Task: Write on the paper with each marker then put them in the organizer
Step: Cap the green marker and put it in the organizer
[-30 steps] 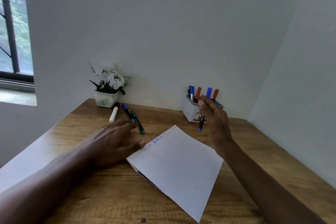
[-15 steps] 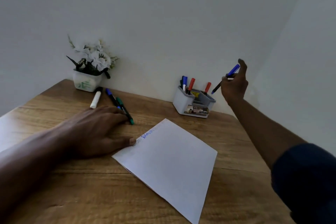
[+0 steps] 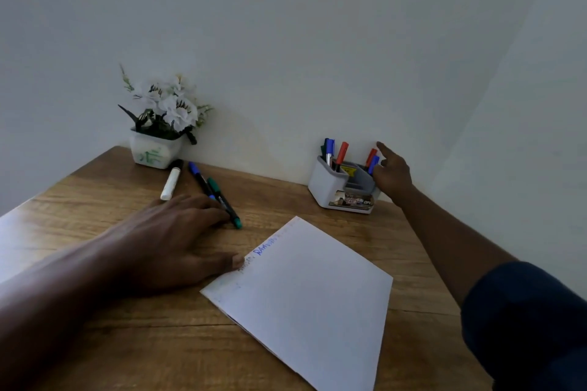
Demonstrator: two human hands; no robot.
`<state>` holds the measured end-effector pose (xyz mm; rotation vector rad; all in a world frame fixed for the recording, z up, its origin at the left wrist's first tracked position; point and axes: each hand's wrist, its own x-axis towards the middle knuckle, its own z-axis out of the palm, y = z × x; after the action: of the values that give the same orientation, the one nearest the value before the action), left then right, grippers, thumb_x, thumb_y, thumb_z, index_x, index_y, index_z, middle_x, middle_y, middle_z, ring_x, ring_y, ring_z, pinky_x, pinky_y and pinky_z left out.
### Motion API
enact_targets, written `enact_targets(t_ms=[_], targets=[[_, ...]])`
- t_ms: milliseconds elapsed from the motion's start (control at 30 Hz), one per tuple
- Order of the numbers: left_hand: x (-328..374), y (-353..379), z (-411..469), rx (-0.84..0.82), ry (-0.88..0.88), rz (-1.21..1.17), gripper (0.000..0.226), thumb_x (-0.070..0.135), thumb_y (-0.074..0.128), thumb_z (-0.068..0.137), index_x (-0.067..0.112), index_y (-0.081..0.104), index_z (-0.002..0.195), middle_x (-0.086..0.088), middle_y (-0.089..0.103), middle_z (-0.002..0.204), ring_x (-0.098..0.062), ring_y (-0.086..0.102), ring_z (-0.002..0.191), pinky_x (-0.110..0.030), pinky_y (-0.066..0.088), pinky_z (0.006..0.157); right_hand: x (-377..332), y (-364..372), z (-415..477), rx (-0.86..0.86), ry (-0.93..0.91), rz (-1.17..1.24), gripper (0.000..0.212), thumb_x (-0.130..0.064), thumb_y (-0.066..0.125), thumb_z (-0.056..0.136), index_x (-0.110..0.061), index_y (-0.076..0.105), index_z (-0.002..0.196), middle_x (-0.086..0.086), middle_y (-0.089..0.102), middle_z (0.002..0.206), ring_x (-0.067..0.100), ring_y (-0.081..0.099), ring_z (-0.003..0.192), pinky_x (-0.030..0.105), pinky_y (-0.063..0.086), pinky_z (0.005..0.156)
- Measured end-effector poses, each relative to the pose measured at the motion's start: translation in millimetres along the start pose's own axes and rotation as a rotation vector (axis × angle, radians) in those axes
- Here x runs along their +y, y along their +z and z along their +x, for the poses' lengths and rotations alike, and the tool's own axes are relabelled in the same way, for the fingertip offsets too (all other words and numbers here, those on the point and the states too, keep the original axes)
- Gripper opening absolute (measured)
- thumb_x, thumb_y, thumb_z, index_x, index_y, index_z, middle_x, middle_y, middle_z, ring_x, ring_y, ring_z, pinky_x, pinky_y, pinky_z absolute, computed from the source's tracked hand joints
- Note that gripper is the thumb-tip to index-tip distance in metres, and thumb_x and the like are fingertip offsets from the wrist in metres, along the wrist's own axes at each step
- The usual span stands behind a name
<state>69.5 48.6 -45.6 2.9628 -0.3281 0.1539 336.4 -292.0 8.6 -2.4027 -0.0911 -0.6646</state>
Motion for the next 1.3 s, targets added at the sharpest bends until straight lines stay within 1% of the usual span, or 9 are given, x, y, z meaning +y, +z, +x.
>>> enact_targets(t_ms=[67, 200, 367, 533, 767, 900, 1000, 1133, 1300], targets=[[-1.2, -2.7, 2.2, -0.024, 0.002, -0.028, 0.093, 0.096, 0.027, 0.073, 0.045, 0.03, 0.152, 0.024, 0.028, 0.158, 0.002, 0.028, 0.142, -0.031, 0.03, 0.117, -5.1, -3.8, -7.1, 0.142, -0.058, -0.029, 0.065, -0.008, 0.055, 0.093, -0.027, 0.04, 0.153, 0.019, 0.054, 0.132, 0.034, 0.058, 0.117, 0.046, 0.052, 0.096], [1.4, -2.3, 1.1, -0.025, -0.004, -0.021, 0.088, 0.089, 0.035, 0.079, 0.041, 0.03, 0.153, 0.017, 0.031, 0.159, -0.003, 0.031, 0.143, -0.034, 0.03, 0.118, -31.4, -6.1, -40.6, 0.317, -0.377, 0.004, 0.049, -0.009, 0.059, 0.088, -0.025, 0.054, 0.134, 0.008, 0.057, 0.117, 0.026, 0.061, 0.106, 0.047, 0.052, 0.09], [-0.5, 0.5, 0.7, -0.015, -0.025, -0.035, 0.088, 0.086, 0.037, 0.082, 0.036, 0.031, 0.155, 0.012, 0.031, 0.162, -0.009, 0.031, 0.146, -0.037, 0.027, 0.119, -89.7, 22.5, -102.3, -0.084, -0.399, 0.164, 0.025, -0.01, 0.068, 0.088, -0.022, 0.069, 0.11, 0.004, 0.059, 0.112, 0.01, 0.062, 0.086, 0.019, 0.049, 0.077], [-4.8, 3.8, 2.5, -0.026, -0.033, -0.055, 0.092, 0.089, 0.035, 0.08, 0.036, 0.032, 0.155, 0.011, 0.03, 0.163, -0.011, 0.03, 0.148, -0.042, 0.025, 0.121, -150.6, 63.8, -136.3, -0.571, -0.285, 0.161, 0.02, -0.019, 0.07, 0.087, -0.021, 0.073, 0.106, 0.0, 0.071, 0.1, 0.017, 0.071, 0.086, 0.033, 0.061, 0.077], [-8.3, 4.9, 5.9, -0.043, -0.044, -0.075, 0.092, 0.091, 0.036, 0.077, 0.038, 0.034, 0.152, 0.007, 0.033, 0.161, -0.015, 0.033, 0.146, -0.05, 0.027, 0.118, -216.5, 96.1, -134.1, -0.778, -0.111, -0.074, 0.036, -0.004, 0.077, 0.077, -0.008, 0.069, 0.112, 0.016, 0.07, 0.1, 0.027, 0.07, 0.08, 0.033, 0.058, 0.063], [-11.4, 5.3, 9.1, -0.057, -0.038, -0.088, 0.092, 0.091, 0.038, 0.077, 0.036, 0.035, 0.151, 0.006, 0.033, 0.161, -0.017, 0.033, 0.146, -0.052, 0.026, 0.118, -222.4, 104.6, -127.2, -0.743, -0.136, -0.201, 0.044, -0.005, 0.075, 0.077, -0.005, 0.065, 0.12, 0.019, 0.068, 0.109, 0.032, 0.074, 0.091, 0.044, 0.064, 0.077], [-12.6, 5.6, 8.9, -0.051, -0.027, -0.092, 0.091, 0.091, 0.038, 0.076, 0.036, 0.038, 0.149, 0.007, 0.034, 0.16, -0.016, 0.033, 0.145, -0.052, 0.027, 0.117, -212.6, 98.2, -126.2, -0.642, -0.162, -0.164, 0.054, -0.01, 0.074, 0.079, -0.01, 0.058, 0.13, 0.015, 0.063, 0.118, 0.031, 0.069, 0.103, 0.041, 0.062, 0.084], [-12.3, 4.1, 8.8, -0.044, -0.02, -0.107, 0.087, 0.088, 0.042, 0.078, 0.036, 0.04, 0.148, 0.007, 0.037, 0.158, -0.016, 0.034, 0.144, -0.052, 0.029, 0.116, -193.2, 72.5, -133.2, -0.432, -0.159, 0.074, 0.05, -0.009, 0.078, 0.077, -0.017, 0.066, 0.125, 0.008, 0.069, 0.106, 0.021, 0.07, 0.088, 0.035, 0.064, 0.074], [-12.2, 6.8, 6.1, 0.254, 0.003, -0.249, 0.086, 0.072, 0.056, 0.085, 0.037, 0.021, 0.155, 0.005, 0.044, 0.154, -0.015, 0.043, 0.139, -0.04, 0.042, 0.11, -158.9, 15.8, -169.0, -0.355, -0.41, 0.124, 0.038, -0.008, 0.072, 0.088, -0.024, 0.069, 0.122, -0.003, 0.071, 0.101, 0.007, 0.067, 0.088, 0.026, 0.06, 0.079]])
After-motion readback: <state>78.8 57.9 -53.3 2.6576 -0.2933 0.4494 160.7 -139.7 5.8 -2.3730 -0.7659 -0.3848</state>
